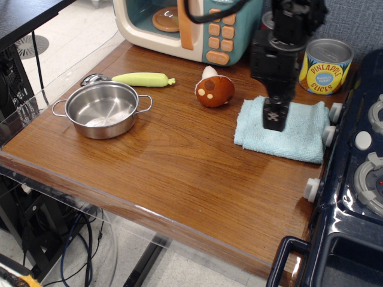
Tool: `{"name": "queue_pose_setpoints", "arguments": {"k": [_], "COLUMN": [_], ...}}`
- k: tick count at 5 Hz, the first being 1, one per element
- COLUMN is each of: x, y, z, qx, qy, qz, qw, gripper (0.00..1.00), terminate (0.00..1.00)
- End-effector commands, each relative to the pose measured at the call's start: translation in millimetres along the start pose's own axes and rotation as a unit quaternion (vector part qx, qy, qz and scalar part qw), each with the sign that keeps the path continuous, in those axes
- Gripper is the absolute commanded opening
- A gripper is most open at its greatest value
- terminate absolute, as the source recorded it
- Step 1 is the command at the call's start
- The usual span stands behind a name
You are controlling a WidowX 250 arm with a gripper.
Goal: Move the blue rag forward so that it's against the edge of the table.
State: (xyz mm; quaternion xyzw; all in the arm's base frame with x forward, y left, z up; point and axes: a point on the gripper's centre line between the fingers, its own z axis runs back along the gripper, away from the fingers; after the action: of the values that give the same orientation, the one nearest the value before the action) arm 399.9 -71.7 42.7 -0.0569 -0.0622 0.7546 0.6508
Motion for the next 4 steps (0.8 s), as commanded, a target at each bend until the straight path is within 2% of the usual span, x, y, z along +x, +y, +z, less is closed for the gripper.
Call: {"name": "queue_pose_setpoints", "arguments": {"k": [1, 3, 4], "x": [-19, -2, 10], "y": [-5, 9, 20], "z": [-7, -20, -19], "qx": [-0.025, -0.008, -0.006], "qy": [0.023, 0.002, -0.016], "qz": [-0.023, -0.007, 0.006], "qw": [0.9992, 0.9999, 0.9998], "gripper": [1.0, 1.0, 1.0], "terminate": [0.0, 0.0, 0.0]}}
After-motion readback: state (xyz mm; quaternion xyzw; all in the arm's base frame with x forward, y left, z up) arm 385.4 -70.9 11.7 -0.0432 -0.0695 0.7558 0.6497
